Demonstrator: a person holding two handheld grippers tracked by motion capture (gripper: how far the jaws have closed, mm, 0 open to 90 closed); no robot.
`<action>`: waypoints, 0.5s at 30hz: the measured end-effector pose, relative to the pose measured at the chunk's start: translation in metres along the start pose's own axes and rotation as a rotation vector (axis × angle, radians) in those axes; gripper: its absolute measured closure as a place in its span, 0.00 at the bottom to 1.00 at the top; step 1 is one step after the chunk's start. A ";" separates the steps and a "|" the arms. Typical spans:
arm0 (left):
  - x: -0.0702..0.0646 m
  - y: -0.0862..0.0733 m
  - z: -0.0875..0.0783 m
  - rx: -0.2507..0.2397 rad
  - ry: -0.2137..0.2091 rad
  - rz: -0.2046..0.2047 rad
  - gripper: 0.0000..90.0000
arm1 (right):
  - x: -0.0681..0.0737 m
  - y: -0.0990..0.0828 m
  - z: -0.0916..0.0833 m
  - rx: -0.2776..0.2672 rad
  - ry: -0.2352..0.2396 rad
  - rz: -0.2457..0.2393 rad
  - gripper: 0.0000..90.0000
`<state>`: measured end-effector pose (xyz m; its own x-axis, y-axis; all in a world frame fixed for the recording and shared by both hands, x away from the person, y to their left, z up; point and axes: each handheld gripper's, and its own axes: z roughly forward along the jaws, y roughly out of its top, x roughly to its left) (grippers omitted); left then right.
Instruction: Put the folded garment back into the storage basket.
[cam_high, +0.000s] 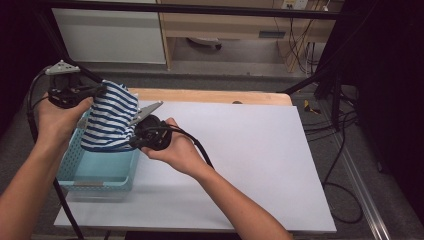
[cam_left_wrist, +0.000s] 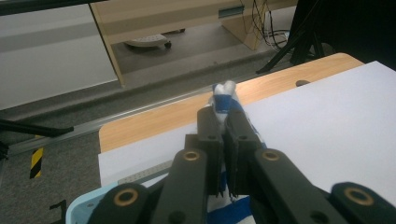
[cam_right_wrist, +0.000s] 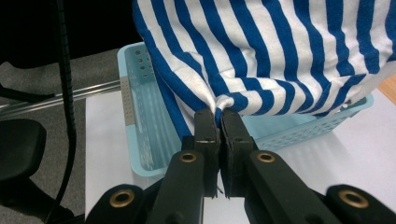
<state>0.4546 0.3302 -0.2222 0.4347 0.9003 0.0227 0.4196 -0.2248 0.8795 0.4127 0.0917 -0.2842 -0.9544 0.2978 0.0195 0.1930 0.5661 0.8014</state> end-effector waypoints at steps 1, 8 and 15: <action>0.000 0.000 0.000 0.000 0.000 -0.002 0.96 | 0.000 0.000 0.001 0.000 0.001 0.001 0.97; 0.003 -0.003 -0.001 0.002 0.003 -0.007 0.96 | 0.001 0.000 0.005 -0.001 0.007 0.002 0.97; 0.006 -0.005 -0.002 0.009 0.006 -0.009 0.96 | 0.002 0.000 0.007 -0.002 0.009 0.002 0.97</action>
<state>0.4533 0.3372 -0.2260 0.4263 0.9044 0.0177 0.4302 -0.2199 0.8755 0.4128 0.0980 -0.2881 -0.9561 0.2917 0.0268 0.1945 0.5637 0.8028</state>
